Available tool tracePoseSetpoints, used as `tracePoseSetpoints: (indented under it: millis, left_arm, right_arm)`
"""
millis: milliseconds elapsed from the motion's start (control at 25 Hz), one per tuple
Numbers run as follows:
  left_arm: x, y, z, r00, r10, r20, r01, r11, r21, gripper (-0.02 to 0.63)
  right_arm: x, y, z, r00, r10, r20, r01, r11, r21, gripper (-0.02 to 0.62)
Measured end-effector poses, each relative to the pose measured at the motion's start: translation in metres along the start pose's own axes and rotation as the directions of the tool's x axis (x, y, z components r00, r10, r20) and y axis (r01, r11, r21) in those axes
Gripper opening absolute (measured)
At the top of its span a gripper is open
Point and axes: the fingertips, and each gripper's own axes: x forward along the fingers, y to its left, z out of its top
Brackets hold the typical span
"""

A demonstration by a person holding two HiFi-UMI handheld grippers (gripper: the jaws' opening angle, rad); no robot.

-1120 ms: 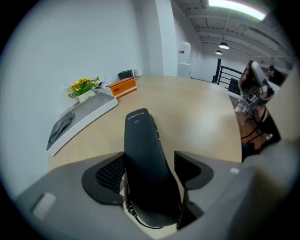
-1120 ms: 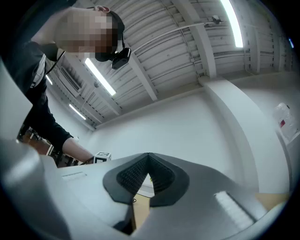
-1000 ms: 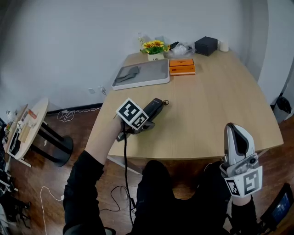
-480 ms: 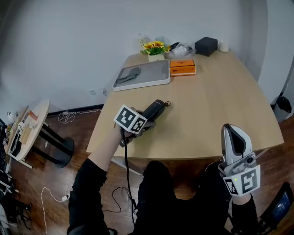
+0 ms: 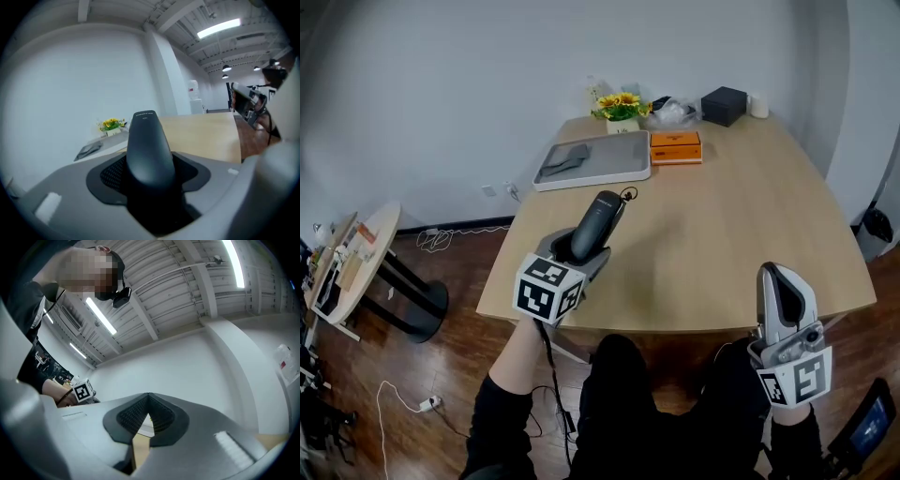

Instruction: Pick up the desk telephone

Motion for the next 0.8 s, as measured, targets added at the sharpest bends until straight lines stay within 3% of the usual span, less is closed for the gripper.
tracePoseSetpoints:
  millis: [120,200,400,800]
  left_arm:
    - [-0.029,-0.011,0.025,0.993,0.027,0.118,-0.024,0.999,-0.030,0.267]
    - [-0.045,-0.021,0.033,0.988,0.025,0.154,-0.017,0.999,-0.052,0.267]
    - [-0.073,-0.043,0.039,0.982,0.086,0.169,-0.089,0.996,0.011,0.267]
    - [-0.080,-0.049,0.040,0.978,0.103,0.180,-0.110,0.994,0.025,0.267]
  right_arm:
    - [0.001,-0.001,0.002,1.000,-0.005,0.006,0.005,1.000,-0.005,0.000]
    - [0.001,-0.002,0.002,1.000,-0.010,0.007,0.010,1.000,-0.004,0.000]
    - [-0.002,-0.007,0.002,1.000,-0.015,0.007,0.015,1.000,-0.003,0.000]
    - [-0.002,-0.011,0.006,0.999,-0.027,0.020,0.028,1.000,-0.005,0.000]
